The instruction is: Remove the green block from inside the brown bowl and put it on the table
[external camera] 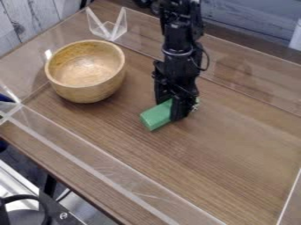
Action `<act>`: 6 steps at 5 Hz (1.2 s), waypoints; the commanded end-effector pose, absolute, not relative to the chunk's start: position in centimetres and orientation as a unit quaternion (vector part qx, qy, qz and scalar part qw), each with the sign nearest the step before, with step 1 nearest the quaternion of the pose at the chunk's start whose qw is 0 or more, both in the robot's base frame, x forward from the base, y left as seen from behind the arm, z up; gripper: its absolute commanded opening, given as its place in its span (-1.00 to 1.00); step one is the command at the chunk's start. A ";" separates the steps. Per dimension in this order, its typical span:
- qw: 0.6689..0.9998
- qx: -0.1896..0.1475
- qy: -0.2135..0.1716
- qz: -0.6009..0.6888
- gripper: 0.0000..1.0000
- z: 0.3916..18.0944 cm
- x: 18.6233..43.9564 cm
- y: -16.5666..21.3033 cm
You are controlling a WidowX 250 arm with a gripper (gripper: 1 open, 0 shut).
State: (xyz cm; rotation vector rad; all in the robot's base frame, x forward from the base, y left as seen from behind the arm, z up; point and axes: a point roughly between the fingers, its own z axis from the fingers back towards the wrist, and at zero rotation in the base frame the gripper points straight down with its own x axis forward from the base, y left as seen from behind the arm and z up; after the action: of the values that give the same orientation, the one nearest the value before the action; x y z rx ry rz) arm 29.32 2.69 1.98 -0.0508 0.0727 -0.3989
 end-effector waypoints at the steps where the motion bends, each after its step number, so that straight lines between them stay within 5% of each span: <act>1: 0.980 -0.025 0.034 -0.194 -1.00 2.6 30.0 3.5; 6: 0.992 -0.047 0.046 -0.110 -1.00 2.6 29.1 4.1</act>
State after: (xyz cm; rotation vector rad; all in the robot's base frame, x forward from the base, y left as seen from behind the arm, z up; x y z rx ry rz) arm 29.05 4.15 1.96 -0.1020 0.1074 -0.2255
